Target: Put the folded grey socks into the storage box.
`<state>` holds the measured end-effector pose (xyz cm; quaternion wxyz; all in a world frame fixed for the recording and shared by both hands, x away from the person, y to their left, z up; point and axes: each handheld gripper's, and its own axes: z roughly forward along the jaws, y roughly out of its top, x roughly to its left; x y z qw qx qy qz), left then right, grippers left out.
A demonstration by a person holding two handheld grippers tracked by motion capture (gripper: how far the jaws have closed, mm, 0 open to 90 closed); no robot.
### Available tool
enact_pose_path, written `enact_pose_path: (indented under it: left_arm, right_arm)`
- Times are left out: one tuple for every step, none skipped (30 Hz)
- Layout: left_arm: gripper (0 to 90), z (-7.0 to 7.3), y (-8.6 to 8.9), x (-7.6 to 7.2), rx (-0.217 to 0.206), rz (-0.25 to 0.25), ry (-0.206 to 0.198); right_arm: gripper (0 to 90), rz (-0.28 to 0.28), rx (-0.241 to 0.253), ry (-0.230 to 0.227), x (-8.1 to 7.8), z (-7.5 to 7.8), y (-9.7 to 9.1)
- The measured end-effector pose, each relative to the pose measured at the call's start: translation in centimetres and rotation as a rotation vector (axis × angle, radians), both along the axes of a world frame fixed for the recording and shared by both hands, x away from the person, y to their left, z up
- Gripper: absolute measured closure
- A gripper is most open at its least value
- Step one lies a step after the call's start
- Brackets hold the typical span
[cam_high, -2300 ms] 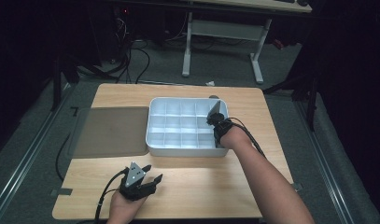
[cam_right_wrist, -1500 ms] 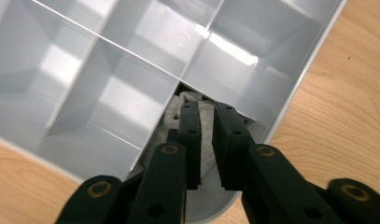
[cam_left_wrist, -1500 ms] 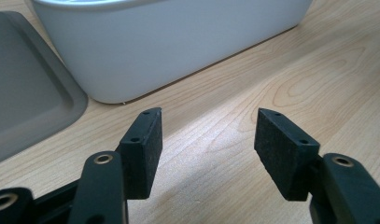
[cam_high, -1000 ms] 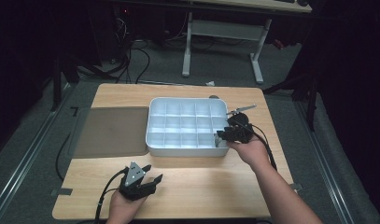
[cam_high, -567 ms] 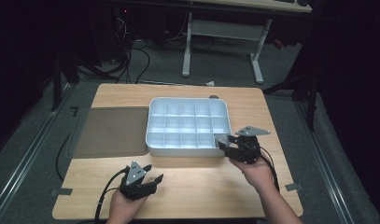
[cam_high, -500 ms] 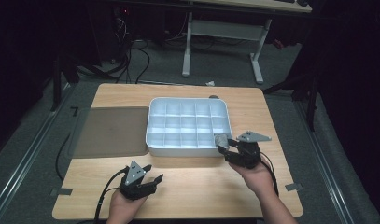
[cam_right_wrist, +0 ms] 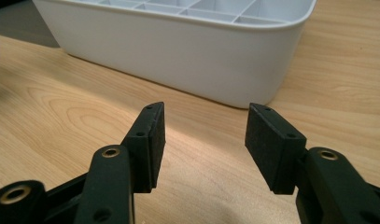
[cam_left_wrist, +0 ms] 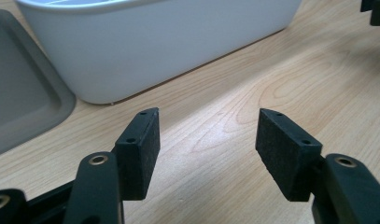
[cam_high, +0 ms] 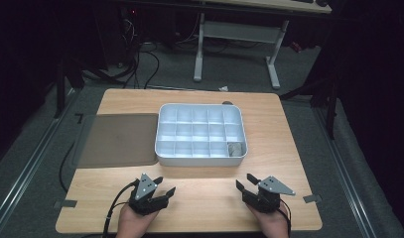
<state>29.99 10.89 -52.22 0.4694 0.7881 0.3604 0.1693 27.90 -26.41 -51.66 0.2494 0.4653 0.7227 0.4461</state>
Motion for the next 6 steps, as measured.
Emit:
enact_pose_path:
  left_arm:
    - [40.3,0.04,-0.07,0.04,-0.003,-0.001,0.000]
    - [40.3,0.06,-0.13,0.06,-0.002,-0.002,-0.003]
    - [40.3,0.04,-0.16,0.08,0.002,-0.003,-0.004]
    - [40.3,0.00,-0.07,0.12,0.003,-0.006,0.003]
    - [40.3,0.00,-0.07,0.12,0.003,-0.006,0.003]
    - [40.3,-0.02,0.00,0.13,-0.001,-0.006,0.004]
  right_arm:
    - [47.2,0.015,-0.009,0.005,0.11,-0.22,0.21]
    - [47.2,0.015,-0.009,0.005,0.11,-0.22,0.21]
    - [47.2,0.018,-0.033,-0.003,0.10,-0.23,0.33]
    - [47.4,0.011,-0.052,-0.021,0.05,-0.24,0.36]
    - [47.4,0.011,-0.052,-0.021,0.05,-0.24,0.36]
    - [47.4,0.010,-0.048,-0.020,0.08,-0.27,0.31]
